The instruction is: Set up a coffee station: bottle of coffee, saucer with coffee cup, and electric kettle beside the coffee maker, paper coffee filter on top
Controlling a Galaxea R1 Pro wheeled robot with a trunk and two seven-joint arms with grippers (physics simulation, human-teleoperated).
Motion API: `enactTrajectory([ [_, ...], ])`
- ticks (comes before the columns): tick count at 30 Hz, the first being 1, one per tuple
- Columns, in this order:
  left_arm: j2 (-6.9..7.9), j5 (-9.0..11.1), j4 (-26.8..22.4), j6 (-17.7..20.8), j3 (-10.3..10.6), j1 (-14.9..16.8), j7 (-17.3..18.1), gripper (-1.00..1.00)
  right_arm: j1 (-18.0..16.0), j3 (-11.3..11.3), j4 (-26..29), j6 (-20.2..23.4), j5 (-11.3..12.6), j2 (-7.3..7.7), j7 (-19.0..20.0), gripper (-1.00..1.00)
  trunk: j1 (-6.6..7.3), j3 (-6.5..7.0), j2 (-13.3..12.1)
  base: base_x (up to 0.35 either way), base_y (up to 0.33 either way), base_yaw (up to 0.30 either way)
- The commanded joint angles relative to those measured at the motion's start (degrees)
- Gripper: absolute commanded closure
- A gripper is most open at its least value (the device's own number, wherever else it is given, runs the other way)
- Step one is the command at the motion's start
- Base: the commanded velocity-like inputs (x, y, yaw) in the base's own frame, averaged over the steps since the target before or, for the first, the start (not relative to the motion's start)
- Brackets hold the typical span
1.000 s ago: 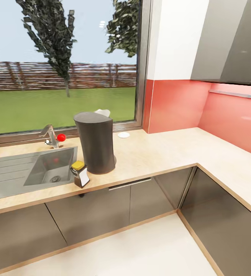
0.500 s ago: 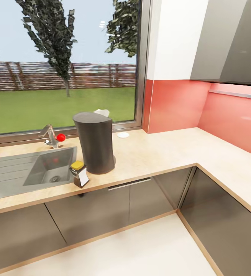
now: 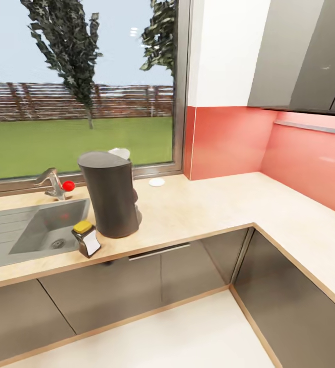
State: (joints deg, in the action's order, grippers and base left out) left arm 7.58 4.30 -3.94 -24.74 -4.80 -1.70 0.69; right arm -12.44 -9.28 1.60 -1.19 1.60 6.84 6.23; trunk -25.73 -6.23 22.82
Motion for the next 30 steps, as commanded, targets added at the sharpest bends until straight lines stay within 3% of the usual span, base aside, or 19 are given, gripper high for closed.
enactTrajectory([
  [1, -0.02, 0.2, -1.1, -0.2, -0.5, -0.1, 0.1, -1.00, 0.0, -0.4, 0.0, -0.1, 0.2, 0.02, 0.2, -1.00, -0.05, -0.10, 0.1, 0.239, -0.158, 0.190],
  [6, -0.02, 0.4, -3.8, -0.3, -0.5, -0.4, 0.1, -1.00, 0.0, -0.4, 0.0, -0.1, 0.2, 0.02, 0.3, -1.00, -0.05, -0.10, 0.1, 0.146, -0.053, 0.244],
  [17, -0.46, -0.1, -4.2, -1.6, 0.1, -0.5, 0.2, -1.00, 0.0, -0.4, 0.0, -0.1, 0.2, -0.02, 0.4, -1.00, -0.05, -0.10, 0.1, 0.009, -0.012, 0.270],
  [26, -0.57, -0.1, -4.2, -1.6, 0.0, -0.4, 0.2, -1.00, 0.0, -0.4, 0.0, -0.1, 0.2, -0.01, 0.4, -1.00, -0.05, -0.10, 0.1, 0.000, -0.244, 0.263],
  [30, -0.48, -0.1, -4.2, -1.6, -0.1, -0.4, 0.1, -1.00, 0.0, -0.4, 0.0, -0.2, 0.2, 0.00, 0.3, -1.00, -0.05, -0.10, 0.1, -0.081, -0.251, 0.052],
])
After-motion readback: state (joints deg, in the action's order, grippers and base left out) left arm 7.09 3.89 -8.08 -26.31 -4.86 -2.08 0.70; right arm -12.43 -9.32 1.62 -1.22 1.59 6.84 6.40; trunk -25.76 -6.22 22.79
